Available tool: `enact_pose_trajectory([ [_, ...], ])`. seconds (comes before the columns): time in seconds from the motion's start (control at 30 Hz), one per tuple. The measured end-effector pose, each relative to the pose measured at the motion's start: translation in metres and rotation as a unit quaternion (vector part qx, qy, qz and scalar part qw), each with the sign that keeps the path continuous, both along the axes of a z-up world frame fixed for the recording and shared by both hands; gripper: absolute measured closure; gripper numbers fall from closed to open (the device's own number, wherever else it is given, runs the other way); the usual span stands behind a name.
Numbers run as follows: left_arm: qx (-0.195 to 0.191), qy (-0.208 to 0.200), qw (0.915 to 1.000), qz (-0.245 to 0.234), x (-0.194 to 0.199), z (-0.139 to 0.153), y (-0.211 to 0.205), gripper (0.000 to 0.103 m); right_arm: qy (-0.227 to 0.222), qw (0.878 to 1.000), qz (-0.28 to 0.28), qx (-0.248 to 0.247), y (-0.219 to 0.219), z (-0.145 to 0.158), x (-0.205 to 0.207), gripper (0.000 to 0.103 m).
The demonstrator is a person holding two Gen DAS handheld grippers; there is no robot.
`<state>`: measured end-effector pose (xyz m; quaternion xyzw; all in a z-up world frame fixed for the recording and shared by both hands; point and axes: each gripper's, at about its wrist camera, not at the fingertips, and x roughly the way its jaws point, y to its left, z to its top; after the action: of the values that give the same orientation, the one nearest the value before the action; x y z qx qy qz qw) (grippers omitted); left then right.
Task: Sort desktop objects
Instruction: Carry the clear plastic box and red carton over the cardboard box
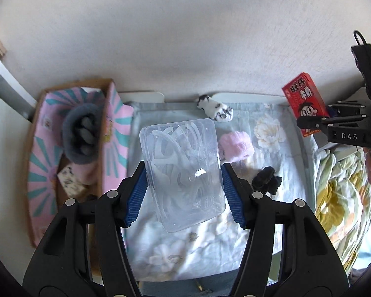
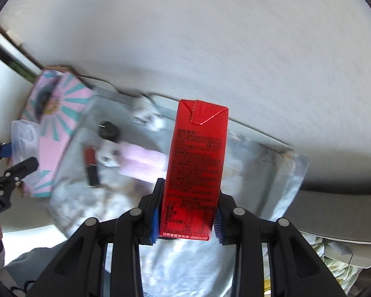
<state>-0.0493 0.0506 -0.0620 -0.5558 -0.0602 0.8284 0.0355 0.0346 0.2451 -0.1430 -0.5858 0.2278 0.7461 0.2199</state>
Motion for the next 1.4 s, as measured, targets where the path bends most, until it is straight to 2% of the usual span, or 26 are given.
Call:
enact_pose_trajectory([
  [0.17, 0.012, 0.009, 0.9998, 0.011, 0.005, 0.020, -0.039, 0.047, 0.016, 0.999, 0.029, 0.007, -0.027, 0.023, -0.041, 0.072],
  [0.4, 0.006, 0.009, 0.9997, 0.021, 0.015, 0.036, -0.088, 0.047, 0.028, 0.997, 0.076, 0.007, -0.066, 0.049, -0.099, 0.072],
  [0.53, -0.005, 0.001, 0.9996, 0.029, 0.024, 0.036, -0.115, 0.047, 0.029, 0.993, 0.110, 0.007, -0.088, 0.058, -0.140, 0.072],
  [0.73, 0.000, -0.012, 0.9983, 0.056, 0.040, 0.023, -0.157, 0.047, 0.029, 0.987, 0.160, 0.006, -0.121, 0.064, -0.199, 0.072],
  [0.93, -0.005, -0.033, 0.9964, 0.079, 0.051, -0.001, -0.187, 0.047, 0.022, 0.981, 0.193, -0.008, -0.150, 0.047, -0.247, 0.072],
  [1.13, -0.002, -0.055, 0.9953, 0.080, 0.057, -0.025, -0.202, 0.047, -0.005, 0.975, 0.219, -0.036, -0.175, 0.004, -0.289, 0.072],
  [1.4, -0.013, -0.078, 0.9945, 0.068, 0.062, -0.049, -0.203, 0.047, -0.024, 0.968, 0.241, -0.072, -0.201, -0.031, -0.313, 0.072],
])
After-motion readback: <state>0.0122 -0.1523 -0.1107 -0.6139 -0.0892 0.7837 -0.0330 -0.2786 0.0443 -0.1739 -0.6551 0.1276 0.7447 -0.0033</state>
